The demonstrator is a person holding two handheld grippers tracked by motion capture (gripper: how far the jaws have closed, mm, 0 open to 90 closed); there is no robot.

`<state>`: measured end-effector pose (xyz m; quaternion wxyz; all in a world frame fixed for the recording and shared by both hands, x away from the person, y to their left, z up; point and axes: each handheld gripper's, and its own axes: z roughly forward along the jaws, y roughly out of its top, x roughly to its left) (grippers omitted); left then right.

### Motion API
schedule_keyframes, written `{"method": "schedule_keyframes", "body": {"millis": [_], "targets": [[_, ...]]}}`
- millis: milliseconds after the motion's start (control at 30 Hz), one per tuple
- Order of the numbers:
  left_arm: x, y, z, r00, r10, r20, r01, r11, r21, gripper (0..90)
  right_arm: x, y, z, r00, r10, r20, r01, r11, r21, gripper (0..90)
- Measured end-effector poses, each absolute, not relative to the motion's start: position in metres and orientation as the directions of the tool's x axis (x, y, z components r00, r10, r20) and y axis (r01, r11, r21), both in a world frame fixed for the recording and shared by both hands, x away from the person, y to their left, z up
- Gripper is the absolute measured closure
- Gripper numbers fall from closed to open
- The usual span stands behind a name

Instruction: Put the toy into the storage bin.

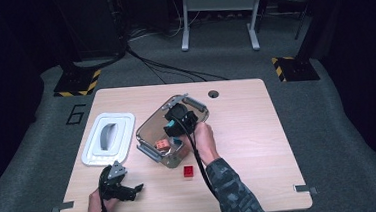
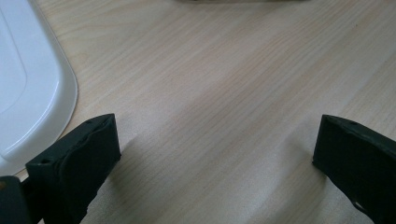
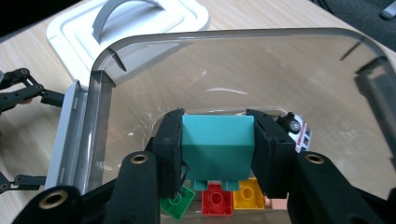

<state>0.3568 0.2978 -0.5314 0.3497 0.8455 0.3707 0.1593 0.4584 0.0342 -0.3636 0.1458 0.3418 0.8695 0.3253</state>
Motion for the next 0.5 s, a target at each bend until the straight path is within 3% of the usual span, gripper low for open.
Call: {"method": "schedule_keyframes", "body": {"millis": [500], "targets": [[0.357, 0.298, -0.531, 0.674, 0.738, 0.01, 0.516, -0.481, 0.709, 0.4, 0.468, 0.064, -0.382, -0.745, 0.666, -0.048, 0.512, 0.616, 0.598, 57.5]]}}
